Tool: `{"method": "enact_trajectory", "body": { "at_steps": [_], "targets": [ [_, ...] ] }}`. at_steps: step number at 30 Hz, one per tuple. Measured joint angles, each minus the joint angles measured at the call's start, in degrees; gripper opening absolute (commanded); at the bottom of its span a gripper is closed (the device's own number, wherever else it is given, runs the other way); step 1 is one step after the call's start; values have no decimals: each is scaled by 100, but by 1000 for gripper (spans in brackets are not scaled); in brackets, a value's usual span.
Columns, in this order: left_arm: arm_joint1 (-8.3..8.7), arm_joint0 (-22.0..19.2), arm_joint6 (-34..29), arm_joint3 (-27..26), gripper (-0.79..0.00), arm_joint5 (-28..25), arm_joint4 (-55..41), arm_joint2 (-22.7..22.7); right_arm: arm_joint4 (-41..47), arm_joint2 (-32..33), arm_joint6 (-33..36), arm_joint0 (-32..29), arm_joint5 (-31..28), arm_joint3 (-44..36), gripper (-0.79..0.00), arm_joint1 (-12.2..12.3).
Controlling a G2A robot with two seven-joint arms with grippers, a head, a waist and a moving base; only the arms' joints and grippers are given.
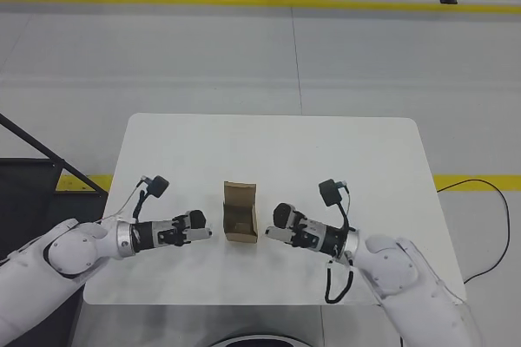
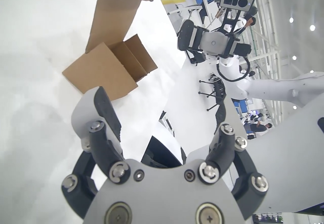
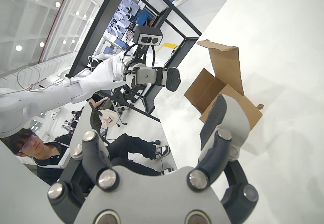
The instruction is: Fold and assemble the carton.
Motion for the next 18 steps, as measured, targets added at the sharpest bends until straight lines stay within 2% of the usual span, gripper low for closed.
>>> {"method": "enact_trajectory", "body": {
  "at_steps": [10, 18],
  "targets": [
    [-462, -489, -229, 742, 0, -11, -494, 335, 443, -614, 85, 607, -86, 875, 0, -199],
    [-807, -970, -313, 1452, 0, 117, -664, 478, 381, -736, 435, 572, -283, 1041, 0, -209]
  ]
}}
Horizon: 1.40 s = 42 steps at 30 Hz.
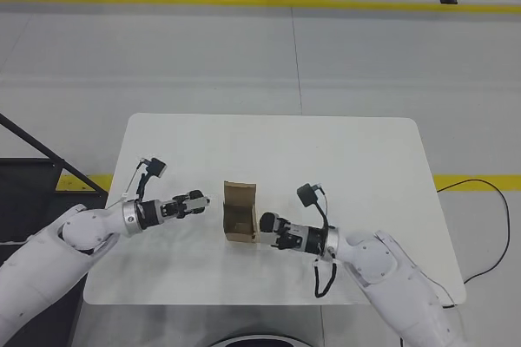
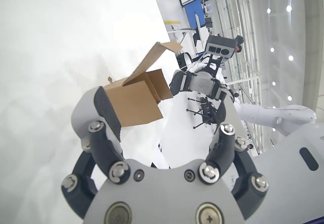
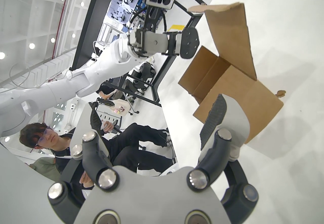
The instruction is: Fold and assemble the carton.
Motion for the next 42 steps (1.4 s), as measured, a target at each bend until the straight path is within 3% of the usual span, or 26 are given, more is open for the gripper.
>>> {"method": "enact_trajectory", "body": {
  "at_steps": [13, 25, 31, 42],
  "targets": [
    [-761, -847, 25, 874, 0, 141, 118, 570, -311, 85, 249, -481, -7, -240, 0, 93],
    [-1346, -1293, -148, 1551, 0, 171, 41, 902, -257, -184, 288, -354, -2, 2, 0, 19],
    [-1526, -1346, -316, 1814, 0, 50, 0, 923, -202, -278, 258, -225, -6, 193, 0, -27],
    [-1682, -1309, -668, 2019, 0, -98, -95, 752, -74, -388, 226, -60, -57, 441, 0, -96]
  ]
}}
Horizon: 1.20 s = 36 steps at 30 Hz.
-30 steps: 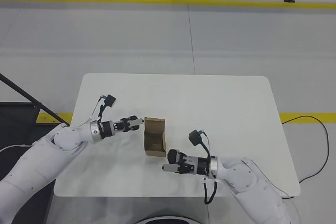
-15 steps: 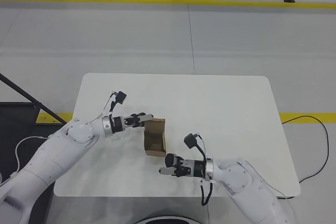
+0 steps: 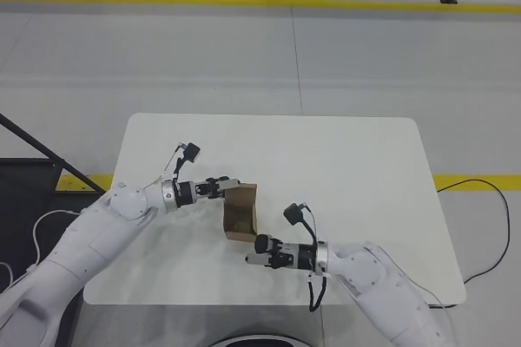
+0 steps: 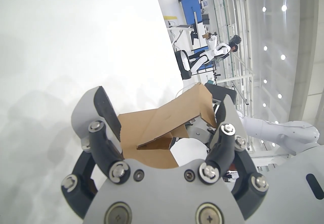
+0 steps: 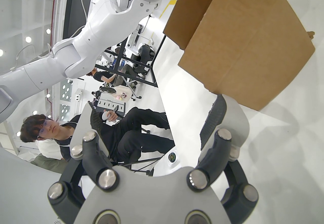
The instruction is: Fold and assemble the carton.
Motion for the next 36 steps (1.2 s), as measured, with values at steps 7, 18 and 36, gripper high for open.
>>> {"method": "enact_trajectory", "body": {
  "at_steps": [7, 18, 36],
  "targets": [
    [-69, 57, -180, 57, 0, -9, 9, -127, 29, -31, -11, 45, -12, 70, 0, -27],
    [-146, 132, -510, 116, 0, -34, -48, -337, 5, -63, -44, 78, 2, 85, 0, -60],
    [-272, 258, -865, 185, 0, 8, -43, -613, -16, -67, -97, 119, 8, 133, 0, -102]
  ]
}}
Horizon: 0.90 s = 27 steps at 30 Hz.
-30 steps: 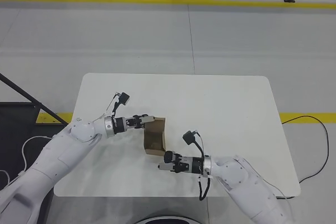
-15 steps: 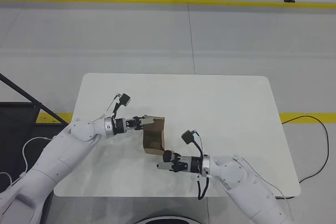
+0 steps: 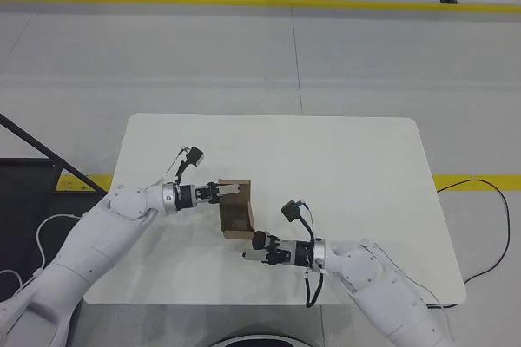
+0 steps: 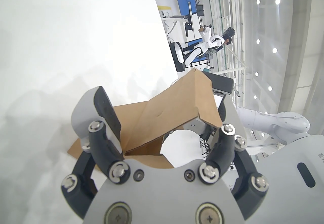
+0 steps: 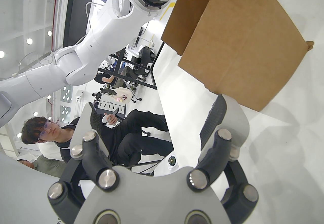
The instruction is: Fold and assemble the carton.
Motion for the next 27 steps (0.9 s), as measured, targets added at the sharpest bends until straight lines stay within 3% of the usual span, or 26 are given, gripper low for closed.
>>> {"method": "enact_trajectory", "body": {
  "at_steps": [27],
  "targets": [
    [-182, 99, -322, 207, 0, 12, 11, -346, -145, 29, 120, -18, -94, -47, 0, -19]
  ]
}}
